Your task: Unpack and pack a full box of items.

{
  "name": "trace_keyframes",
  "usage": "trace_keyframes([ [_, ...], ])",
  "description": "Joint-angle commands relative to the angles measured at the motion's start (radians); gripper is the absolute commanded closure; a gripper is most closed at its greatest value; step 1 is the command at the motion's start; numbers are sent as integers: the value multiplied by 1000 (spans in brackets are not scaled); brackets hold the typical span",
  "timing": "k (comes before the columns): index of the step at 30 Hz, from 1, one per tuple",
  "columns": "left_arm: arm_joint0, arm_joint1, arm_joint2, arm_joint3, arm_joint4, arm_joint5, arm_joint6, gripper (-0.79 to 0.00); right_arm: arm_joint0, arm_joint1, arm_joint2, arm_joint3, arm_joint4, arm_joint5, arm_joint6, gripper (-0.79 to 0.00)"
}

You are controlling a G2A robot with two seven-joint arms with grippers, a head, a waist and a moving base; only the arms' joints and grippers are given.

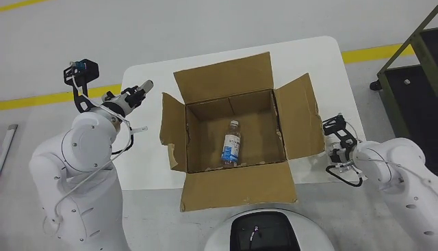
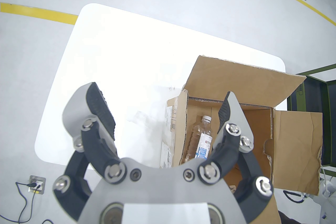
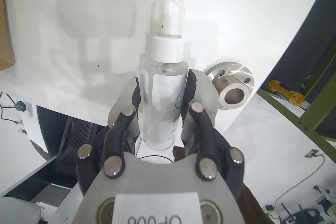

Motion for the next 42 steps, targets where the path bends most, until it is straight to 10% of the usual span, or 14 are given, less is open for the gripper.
trace_keyframes([
  [1,0,0,0,0,0,0,0,-785,2,0,-1,2,-1,0,0,-89],
  [12,0,0,0,0,0,0,0,-785,7,-1,103,-3,157,70,-49,0],
  [25,0,0,0,0,0,0,0,-785,-76,-16,558,-24,1097,-18,-358,0],
  [33,0,0,0,0,0,0,0,-785,-64,-26,492,-27,1459,-76,-363,0],
  [42,0,0,0,0,0,0,0,-785,-36,-27,375,-31,1514,-70,-349,0],
])
